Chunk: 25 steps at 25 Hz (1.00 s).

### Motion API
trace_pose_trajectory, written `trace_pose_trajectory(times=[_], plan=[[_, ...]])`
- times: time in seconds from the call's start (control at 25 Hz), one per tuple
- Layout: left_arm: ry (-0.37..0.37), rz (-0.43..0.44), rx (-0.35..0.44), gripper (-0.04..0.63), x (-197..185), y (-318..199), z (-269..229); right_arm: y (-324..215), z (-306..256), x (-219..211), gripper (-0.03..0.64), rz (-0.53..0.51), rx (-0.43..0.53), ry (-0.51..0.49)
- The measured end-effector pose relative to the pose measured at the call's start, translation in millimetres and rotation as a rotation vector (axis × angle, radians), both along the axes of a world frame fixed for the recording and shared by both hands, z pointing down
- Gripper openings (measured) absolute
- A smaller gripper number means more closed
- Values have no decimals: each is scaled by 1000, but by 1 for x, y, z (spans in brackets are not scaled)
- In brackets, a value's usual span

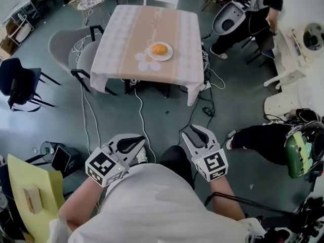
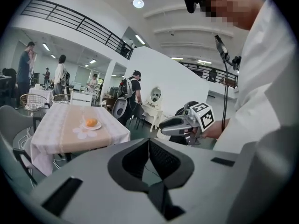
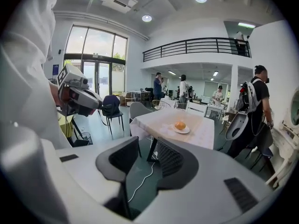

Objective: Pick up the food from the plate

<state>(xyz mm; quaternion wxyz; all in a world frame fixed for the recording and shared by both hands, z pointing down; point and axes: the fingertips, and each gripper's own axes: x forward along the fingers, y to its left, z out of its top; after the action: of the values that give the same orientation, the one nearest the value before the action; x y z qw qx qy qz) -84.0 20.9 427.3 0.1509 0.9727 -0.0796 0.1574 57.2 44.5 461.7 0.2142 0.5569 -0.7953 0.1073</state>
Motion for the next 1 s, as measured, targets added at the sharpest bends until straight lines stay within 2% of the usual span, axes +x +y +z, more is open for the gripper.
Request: trace_pose_trajectory(times=[0.24, 0.4, 0.6, 0.72, 1.0], plan=[[29, -84, -5, 11, -21, -61, 9, -80, 16, -11, 135, -79, -15, 46], [30, -191, 7, 56, -27, -112, 14, -152, 36, -2, 147, -168, -31, 70], [22, -341, -3, 74, -2, -176, 4, -249, 55, 31, 187, -321, -47, 149], [11, -391, 5, 78, 18, -208, -3, -306, 68, 54, 236, -355, -51, 158], [-21, -559, -13, 78, 38, -253, -9, -402, 120, 79, 296, -465, -89, 200]])
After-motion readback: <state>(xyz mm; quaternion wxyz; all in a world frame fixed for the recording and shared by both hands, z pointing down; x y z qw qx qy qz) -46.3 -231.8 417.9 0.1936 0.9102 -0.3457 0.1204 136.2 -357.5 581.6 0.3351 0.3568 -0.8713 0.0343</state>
